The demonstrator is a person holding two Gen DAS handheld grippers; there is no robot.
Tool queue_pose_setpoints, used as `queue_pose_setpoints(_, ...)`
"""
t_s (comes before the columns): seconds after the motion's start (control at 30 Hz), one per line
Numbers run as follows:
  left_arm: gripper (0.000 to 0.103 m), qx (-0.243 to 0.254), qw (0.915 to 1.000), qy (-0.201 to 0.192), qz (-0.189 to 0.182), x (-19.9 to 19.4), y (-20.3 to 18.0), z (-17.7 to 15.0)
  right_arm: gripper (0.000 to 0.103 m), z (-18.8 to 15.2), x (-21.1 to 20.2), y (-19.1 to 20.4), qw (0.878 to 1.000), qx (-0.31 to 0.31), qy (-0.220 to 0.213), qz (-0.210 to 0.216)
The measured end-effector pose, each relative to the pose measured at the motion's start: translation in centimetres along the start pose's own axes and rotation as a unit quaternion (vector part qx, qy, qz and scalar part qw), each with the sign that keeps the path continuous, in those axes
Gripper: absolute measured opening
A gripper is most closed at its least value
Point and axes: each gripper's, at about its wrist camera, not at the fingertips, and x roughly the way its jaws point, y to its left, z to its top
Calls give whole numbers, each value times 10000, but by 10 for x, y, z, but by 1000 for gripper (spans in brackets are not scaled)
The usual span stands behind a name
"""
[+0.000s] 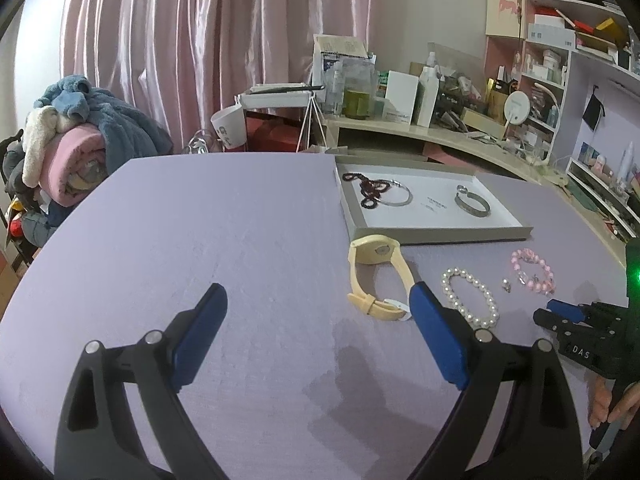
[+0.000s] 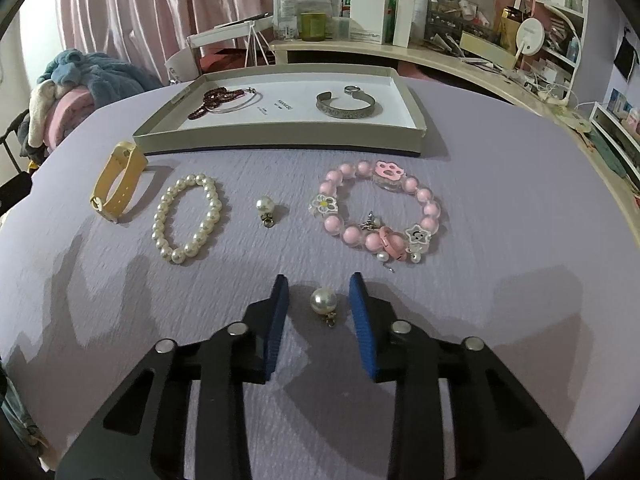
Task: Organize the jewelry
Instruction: 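Grasp the pearl earring with the right gripper, then grasp the yellow strap watch with the left gripper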
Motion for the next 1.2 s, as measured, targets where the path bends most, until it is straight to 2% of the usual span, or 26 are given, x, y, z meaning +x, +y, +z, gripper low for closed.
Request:
queue_pose_setpoints(0.03,93,8,10000,21,-1,2,-1,0,15,1,0,0,10000,-13,4,0)
queue_pose_setpoints(0.07,93,19,10000,43,-3,3,-3,-1,14,0,-1,0,10000,-13,13,-8)
queue_pose_setpoints(0.23,97,68,9998,180,-41,14,-11,-2,14,-2,-4,-4,9999,136,28,18)
queue_pose_setpoints(0.4,98,72,9990,446,-77,38,-23,-1,14,1,-15,-9,9995,259,-133,149)
queue_pose_setpoints(0.6,98,50,9968,789,105,78,-38,8,14,13,-26,-14,9988,290,-339,215)
queue_pose_setpoints(0.77,96,-181,9941,1048,192,103,-39,13,14,18,-25,-23,9985,355,-373,204)
queue_pose_setpoints(0.87,78,-251,9941,1037,218,108,-40,16,14,19,-23,-25,9984,376,-366,203)
queue_pose_setpoints(0.93,47,-296,9936,1087,38,109,-40,17,14,19,-22,-26,9984,388,-363,212)
queue_pose_setpoints(1.0,39,-291,9938,1072,80,106,-39,18,14,20,-23,-26,9983,393,-374,224)
queue_pose_setpoints(1.2,37,-355,9967,727,28,72,-26,27,14,25,-34,-24,9974,387,-544,257)
